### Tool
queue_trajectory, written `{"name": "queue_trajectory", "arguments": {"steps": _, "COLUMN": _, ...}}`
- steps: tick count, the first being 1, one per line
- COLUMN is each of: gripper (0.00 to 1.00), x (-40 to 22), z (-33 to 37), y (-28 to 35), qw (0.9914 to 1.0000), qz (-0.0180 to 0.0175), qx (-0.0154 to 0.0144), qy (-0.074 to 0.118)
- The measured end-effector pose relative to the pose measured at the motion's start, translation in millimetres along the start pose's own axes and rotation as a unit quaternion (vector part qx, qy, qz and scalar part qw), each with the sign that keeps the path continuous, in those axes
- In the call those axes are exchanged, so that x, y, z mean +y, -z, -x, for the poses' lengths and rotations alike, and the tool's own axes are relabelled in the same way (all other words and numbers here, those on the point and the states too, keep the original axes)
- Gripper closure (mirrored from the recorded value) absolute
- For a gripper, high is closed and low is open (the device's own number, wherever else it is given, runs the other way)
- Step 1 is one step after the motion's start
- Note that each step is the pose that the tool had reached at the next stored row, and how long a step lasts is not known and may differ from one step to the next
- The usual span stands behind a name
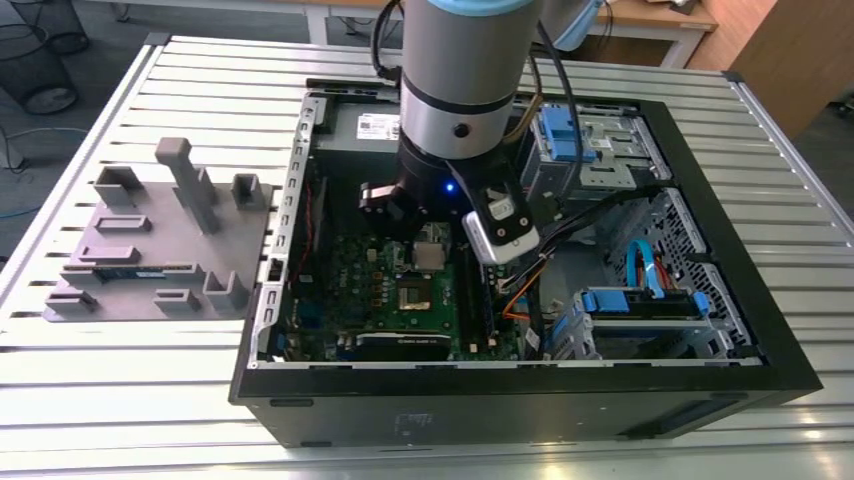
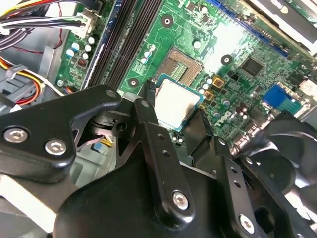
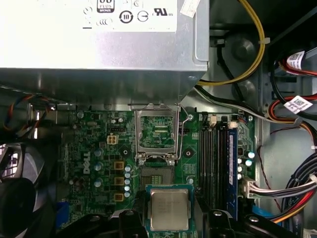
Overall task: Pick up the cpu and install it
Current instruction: 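Place the cpu into insertion slot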
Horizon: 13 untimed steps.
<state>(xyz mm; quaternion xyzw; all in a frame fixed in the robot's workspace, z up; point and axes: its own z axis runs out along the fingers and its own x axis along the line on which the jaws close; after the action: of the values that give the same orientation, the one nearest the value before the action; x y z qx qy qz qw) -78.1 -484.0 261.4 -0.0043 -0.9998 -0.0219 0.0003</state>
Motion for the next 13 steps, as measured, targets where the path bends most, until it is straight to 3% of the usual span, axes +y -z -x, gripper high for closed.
{"name": "queue_trajectory", "arguments": {"steps": 13, "gripper": 0.53, "x": -4.4, "z": 0.0, "y": -14.5, "qw": 1.00000, "qz": 0.0000, "qx": 0.0006, "qy": 0.000}}
